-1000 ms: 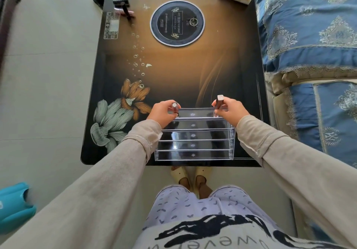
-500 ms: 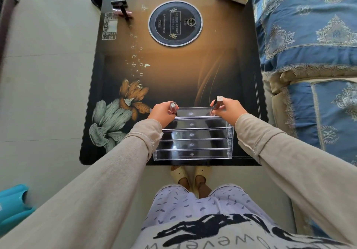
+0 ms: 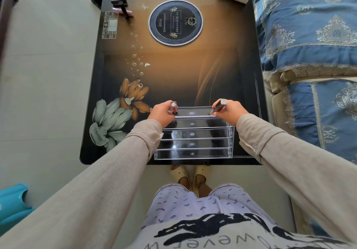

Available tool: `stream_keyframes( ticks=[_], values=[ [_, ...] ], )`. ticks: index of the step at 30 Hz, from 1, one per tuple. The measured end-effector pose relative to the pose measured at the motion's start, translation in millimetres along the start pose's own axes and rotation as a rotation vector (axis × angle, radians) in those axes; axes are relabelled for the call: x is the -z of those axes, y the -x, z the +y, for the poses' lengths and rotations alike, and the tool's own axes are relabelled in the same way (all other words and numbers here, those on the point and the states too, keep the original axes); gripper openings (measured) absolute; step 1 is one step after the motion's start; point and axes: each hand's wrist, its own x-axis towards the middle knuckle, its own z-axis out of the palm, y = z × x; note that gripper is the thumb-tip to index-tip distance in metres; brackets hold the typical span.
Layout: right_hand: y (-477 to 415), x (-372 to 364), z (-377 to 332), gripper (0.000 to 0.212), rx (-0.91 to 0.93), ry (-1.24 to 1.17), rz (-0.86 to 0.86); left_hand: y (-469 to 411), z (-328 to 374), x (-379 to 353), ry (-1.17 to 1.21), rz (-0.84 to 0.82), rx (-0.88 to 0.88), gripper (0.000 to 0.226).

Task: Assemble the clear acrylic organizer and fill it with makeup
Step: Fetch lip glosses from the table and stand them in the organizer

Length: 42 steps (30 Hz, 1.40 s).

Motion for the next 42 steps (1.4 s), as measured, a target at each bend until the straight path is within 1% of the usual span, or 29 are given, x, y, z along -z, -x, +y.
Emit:
stream_keyframes(
  ticks=[5, 9, 12, 15, 18, 20, 22, 25, 28, 30, 32, 34, 37, 39, 42],
  values=[
    [0, 1, -1, 0.029, 0.01, 0.034, -0.007, 4, -5, -1, 0.013, 0.01, 0.005, 0.029],
    [-1, 0, 0, 0.029, 0.013, 0.039, -0.004, 6, -12, -2, 0.006, 0.021, -0.004, 0.034],
    [0, -1, 1, 0.034, 0.027, 0.023, 0.017, 9, -17, -4, 0.003, 0.093, -0.019, 0.031],
    [2, -3, 4, 0.034, 0.034, 0.0, 0.087, 14, -23, -9, 0.059, 0.183, 0.001, 0.029],
    [11, -8, 15, 0.03, 0.012, -0.039, 0.2, 25, -34, -18, 0.123, 0.236, 0.064, 0.02],
    [24, -18, 27, 0.028, -0.037, -0.087, 0.273, 37, -46, -26, 0.148, 0.212, 0.113, 0.016],
    [40, -34, 43, 0.023, -0.109, -0.124, 0.287, 51, -59, -37, 0.151, 0.132, 0.167, 0.015],
    [66, -61, 67, 0.017, -0.209, -0.123, 0.16, 74, -80, -55, 0.123, -0.011, 0.24, 0.018],
    [90, -86, 87, 0.019, -0.301, -0.084, -0.022, 101, -99, -69, 0.083, -0.141, 0.294, 0.02],
    [104, -100, 99, 0.021, -0.398, -0.076, -0.137, 119, -111, -77, 0.086, -0.22, 0.337, 0.02],
    [115, -108, 110, 0.021, -0.498, -0.076, -0.215, 133, -122, -83, 0.079, -0.281, 0.391, 0.023],
    [120, -110, 119, 0.023, -0.559, -0.058, -0.264, 143, -131, -87, 0.055, -0.311, 0.44, 0.022],
    [120, -111, 127, 0.026, -0.614, 0.003, -0.296, 152, -145, -88, 0.068, -0.28, 0.508, 0.018],
    [117, -110, 128, 0.027, -0.62, 0.036, -0.312, 159, -153, -88, 0.129, -0.195, 0.578, 0.021],
    [107, -107, 123, 0.028, -0.545, 0.104, -0.37, 175, -160, -91, 0.242, -0.057, 0.678, 0.021]
  ],
)
